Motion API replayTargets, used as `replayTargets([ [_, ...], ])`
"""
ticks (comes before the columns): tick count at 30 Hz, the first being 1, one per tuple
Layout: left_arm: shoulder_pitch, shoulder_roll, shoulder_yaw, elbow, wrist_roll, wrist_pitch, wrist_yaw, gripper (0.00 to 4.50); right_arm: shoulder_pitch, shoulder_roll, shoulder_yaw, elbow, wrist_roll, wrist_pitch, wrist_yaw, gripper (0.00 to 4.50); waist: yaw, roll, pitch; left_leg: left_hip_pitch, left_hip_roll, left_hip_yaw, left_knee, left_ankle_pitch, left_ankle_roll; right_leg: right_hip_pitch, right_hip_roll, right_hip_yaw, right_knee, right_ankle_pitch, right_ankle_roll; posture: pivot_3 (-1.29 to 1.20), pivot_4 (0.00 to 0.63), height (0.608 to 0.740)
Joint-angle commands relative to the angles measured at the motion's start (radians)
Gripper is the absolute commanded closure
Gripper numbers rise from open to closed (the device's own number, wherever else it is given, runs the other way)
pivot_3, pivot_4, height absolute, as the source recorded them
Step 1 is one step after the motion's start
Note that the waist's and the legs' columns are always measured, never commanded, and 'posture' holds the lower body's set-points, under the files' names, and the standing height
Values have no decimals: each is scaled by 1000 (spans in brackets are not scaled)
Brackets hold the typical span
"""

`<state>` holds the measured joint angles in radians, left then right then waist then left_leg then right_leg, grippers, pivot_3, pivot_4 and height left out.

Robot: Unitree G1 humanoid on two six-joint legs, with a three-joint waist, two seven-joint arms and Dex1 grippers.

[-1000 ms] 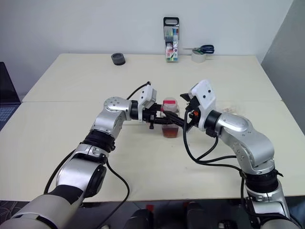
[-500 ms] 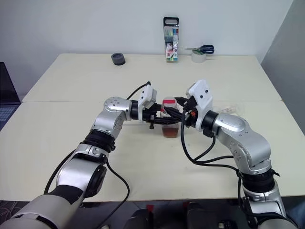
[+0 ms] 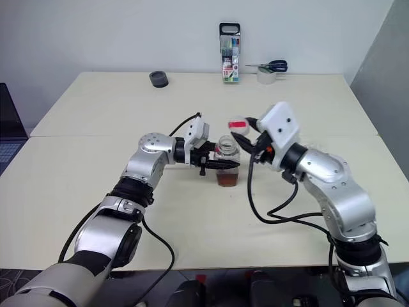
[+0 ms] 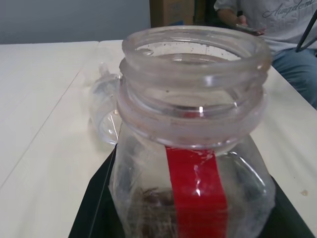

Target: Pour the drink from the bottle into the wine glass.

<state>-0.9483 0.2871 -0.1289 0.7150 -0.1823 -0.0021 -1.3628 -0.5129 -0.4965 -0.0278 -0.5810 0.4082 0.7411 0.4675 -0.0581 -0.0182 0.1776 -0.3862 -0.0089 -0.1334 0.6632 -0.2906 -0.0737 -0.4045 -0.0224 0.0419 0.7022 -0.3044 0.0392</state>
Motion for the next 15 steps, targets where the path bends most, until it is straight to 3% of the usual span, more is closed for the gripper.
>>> replayTargets([
  [1, -2, 26, 38, -45, -18, 12, 39, 2791, 104, -32, -159, -93, 61, 63, -25, 2807, 3, 0, 0, 0, 0, 0, 0, 0, 0, 0, 0, 0, 0, 0, 0, 0, 150, 740],
  [6, -23, 68, 101, -3, -23, 16, 144, 2791, 422, -8, -344, -98, 43, 61, -85, 2808, 8, 0, 0, 0, 0, 0, 0, 0, 1, 0, 0, 0, 0, 0, 0, 0, 150, 740],
  [10, -53, 104, 149, 54, -19, 5, 222, 2791, 566, 11, -316, -3, -52, 22, -145, 2808, 4, 0, 0, 2, -1, 3, 0, 0, 1, 0, 0, 2, 2, 0, 0, 0, 150, 740],
  [14, -82, 140, 181, 114, -4, -26, 290, 2791, 596, 42, -267, 129, -123, -7, -197, 2808, 0, 0, 0, 4, 0, 3, 0, 0, 2, 0, 2, 3, 5, 0, 0, 0, 150, 740],
  [15, -88, 150, 190, 127, -3, -32, 311, 2791, 590, 53, -264, 166, -134, -5, -210, 2089, -1, 0, 0, 4, 0, 3, 0, 0, 2, 0, 2, 2, 5, 0, 0, 0, 150, 740],
])
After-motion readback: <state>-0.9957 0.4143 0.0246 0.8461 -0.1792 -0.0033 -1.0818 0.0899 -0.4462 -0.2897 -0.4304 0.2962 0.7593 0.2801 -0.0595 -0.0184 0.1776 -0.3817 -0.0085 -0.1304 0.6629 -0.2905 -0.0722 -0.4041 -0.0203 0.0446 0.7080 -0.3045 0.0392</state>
